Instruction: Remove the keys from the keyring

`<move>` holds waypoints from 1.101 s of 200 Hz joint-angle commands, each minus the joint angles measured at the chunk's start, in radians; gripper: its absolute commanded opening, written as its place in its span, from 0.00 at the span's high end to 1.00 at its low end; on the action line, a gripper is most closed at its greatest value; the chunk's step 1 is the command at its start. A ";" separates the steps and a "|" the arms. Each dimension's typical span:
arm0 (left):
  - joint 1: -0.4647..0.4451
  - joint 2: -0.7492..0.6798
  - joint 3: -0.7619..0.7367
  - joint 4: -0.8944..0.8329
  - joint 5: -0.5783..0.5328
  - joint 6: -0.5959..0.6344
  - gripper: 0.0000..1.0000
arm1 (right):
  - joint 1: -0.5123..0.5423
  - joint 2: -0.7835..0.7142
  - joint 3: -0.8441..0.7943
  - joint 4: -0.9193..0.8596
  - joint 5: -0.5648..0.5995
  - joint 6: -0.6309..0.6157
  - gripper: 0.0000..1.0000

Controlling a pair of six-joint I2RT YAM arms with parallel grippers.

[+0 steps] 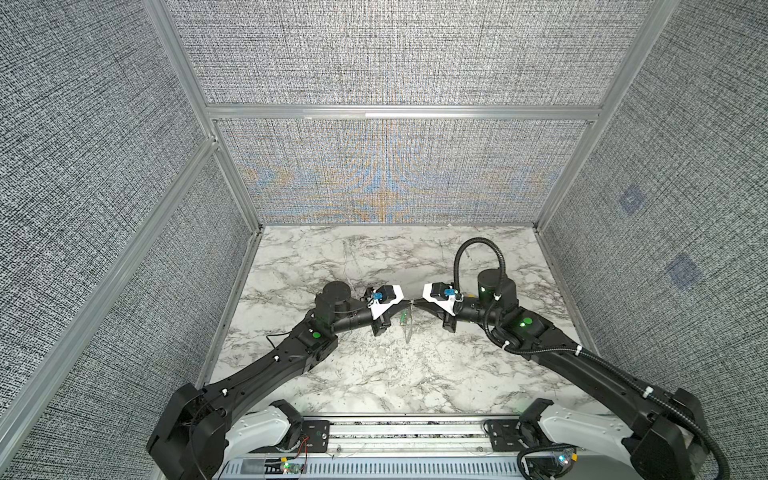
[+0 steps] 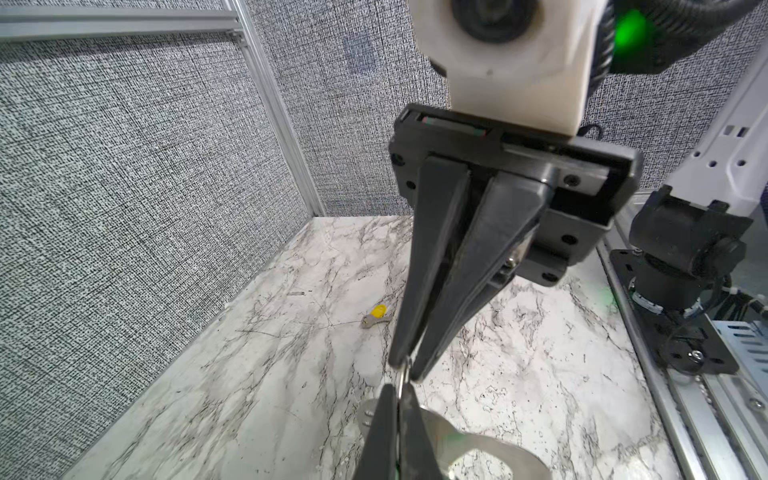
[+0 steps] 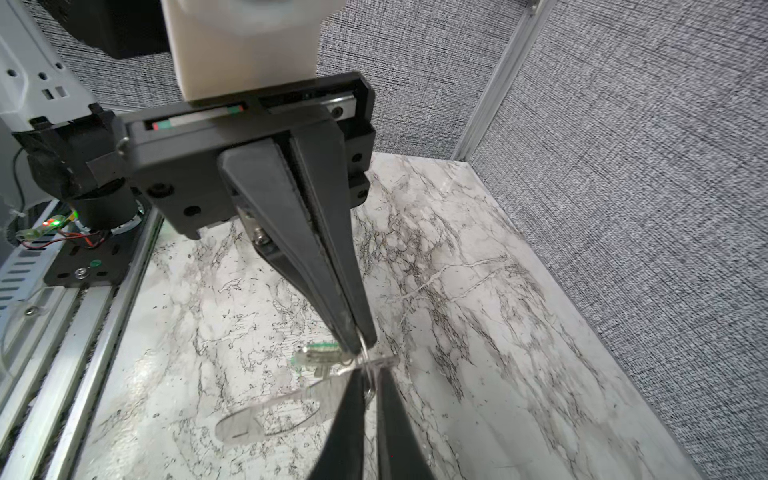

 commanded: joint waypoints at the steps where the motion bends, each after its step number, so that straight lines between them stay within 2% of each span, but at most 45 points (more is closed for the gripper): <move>1: -0.001 0.011 0.050 -0.116 -0.026 0.047 1.00 | -0.001 -0.027 -0.009 -0.002 0.093 -0.034 0.77; 25: -0.002 0.044 0.143 -0.278 -0.059 0.095 1.00 | 0.001 -0.046 -0.001 -0.040 0.129 -0.074 0.73; 74: -0.002 0.103 0.269 -0.442 -0.045 0.155 1.00 | 0.000 -0.016 0.022 -0.046 0.098 -0.056 0.74; 126: -0.002 0.100 0.284 -0.456 -0.009 0.181 1.00 | 0.000 0.029 -0.003 0.054 0.072 0.040 0.81; 191: -0.002 0.096 0.289 -0.472 0.017 0.206 1.00 | -0.004 0.032 -0.014 0.070 0.043 0.045 0.89; 220: -0.002 0.103 0.296 -0.494 0.026 0.223 1.00 | -0.005 0.036 -0.011 0.059 0.002 0.045 0.97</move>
